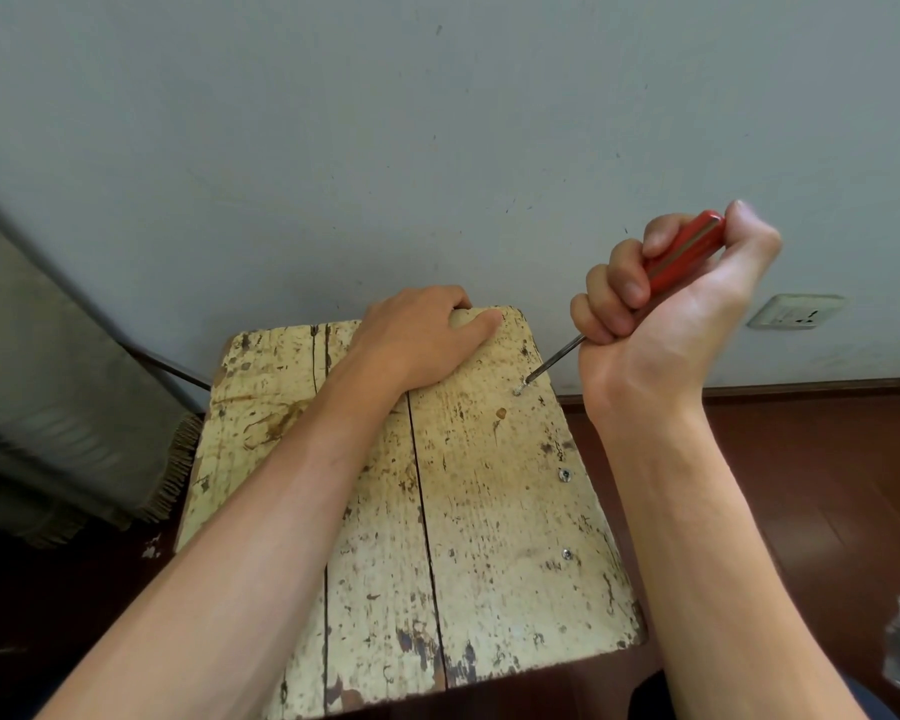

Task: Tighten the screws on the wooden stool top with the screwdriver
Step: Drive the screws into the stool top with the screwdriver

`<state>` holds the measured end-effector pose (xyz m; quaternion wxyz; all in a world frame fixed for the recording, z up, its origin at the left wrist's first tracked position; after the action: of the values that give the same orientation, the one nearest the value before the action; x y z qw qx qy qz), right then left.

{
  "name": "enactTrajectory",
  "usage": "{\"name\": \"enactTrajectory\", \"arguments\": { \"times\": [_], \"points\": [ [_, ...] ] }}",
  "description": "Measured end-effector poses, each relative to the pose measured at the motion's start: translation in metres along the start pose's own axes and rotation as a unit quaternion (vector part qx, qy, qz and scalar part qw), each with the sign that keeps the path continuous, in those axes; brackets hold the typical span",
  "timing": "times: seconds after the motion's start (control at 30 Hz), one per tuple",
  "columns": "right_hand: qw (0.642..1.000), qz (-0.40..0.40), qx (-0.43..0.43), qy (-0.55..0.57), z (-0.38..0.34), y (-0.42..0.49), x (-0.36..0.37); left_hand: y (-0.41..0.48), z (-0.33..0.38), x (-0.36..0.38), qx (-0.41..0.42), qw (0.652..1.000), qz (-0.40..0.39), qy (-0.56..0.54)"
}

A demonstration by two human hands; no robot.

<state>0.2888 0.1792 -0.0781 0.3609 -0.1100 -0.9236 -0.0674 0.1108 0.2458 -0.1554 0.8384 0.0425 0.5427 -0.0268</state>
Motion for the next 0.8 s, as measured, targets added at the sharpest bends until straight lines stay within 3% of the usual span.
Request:
{"name": "enactTrajectory", "arguments": {
  "times": [0.53,0.8],
  "points": [
    [1.000,-0.009,-0.009,-0.014,0.000,-0.001,0.003,0.000,-0.001,0.001,-0.001,1.000,0.002,-0.005],
    [0.984,-0.151,-0.013,-0.093,-0.001,0.000,0.016,0.000,-0.001,-0.001,-0.004,1.000,0.001,-0.002]
  ]
}}
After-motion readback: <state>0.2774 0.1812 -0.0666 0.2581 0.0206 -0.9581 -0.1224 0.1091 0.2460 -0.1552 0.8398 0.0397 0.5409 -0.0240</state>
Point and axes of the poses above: each hand's wrist, its own y-axis towards the middle knuckle, its own x-axis out of the palm, z = x × y, the point moved 5 cm from there along y, towards the middle knuckle, and after that the axes turned 1 degree about z, right-handed, at the moved point
